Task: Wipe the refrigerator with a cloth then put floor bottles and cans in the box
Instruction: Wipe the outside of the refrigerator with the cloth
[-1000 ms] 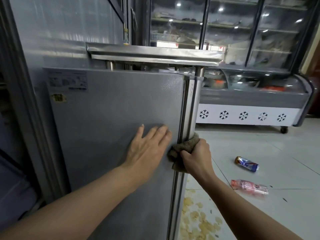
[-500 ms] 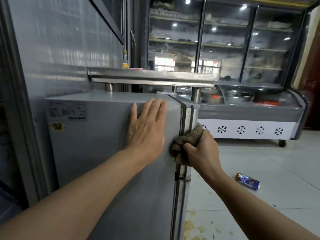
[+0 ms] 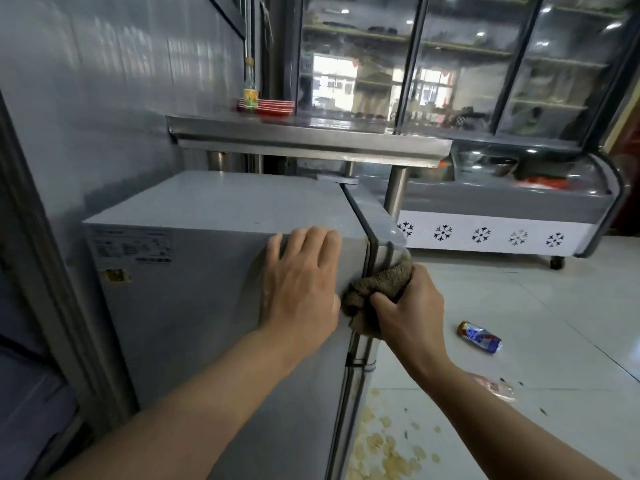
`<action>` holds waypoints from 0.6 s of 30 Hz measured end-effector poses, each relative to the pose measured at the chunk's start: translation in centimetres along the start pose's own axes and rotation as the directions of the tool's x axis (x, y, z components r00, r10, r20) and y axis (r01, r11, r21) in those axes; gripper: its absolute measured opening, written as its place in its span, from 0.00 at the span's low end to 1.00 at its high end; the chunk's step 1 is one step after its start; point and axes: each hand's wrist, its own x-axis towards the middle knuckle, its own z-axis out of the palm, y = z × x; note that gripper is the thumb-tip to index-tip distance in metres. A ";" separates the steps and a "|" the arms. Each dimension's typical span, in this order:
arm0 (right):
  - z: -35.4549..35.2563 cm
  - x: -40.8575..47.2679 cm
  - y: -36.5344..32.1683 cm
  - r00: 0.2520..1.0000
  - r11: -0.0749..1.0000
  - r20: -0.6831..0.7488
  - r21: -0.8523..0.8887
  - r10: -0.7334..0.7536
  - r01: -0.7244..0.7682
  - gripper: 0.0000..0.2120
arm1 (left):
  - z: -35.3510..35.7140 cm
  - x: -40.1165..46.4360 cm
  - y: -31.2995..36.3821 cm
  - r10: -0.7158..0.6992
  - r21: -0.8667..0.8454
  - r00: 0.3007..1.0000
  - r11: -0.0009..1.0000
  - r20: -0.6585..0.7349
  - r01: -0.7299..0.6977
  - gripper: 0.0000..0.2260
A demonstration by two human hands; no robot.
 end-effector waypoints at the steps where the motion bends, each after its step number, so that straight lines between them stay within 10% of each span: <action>1: -0.3 0.2 -0.6 1.000 1.000 0.003 -0.003 0.008 -0.008 0.15 | -0.3 0.1 -0.1 0.007 0.002 1.000 1.000 0.024 -0.007 0.30; 12: -2.8 2.3 -5.5 0.996 0.956 0.084 -0.292 0.018 0.008 0.26 | -4.4 2.2 -0.4 -0.014 -0.024 0.946 0.999 0.323 0.023 0.27; 18: -4.6 3.6 -8.8 0.953 0.831 0.304 -0.530 0.002 0.167 0.13 | -6.8 3.7 -0.5 0.008 -0.124 0.809 0.989 0.587 0.080 0.31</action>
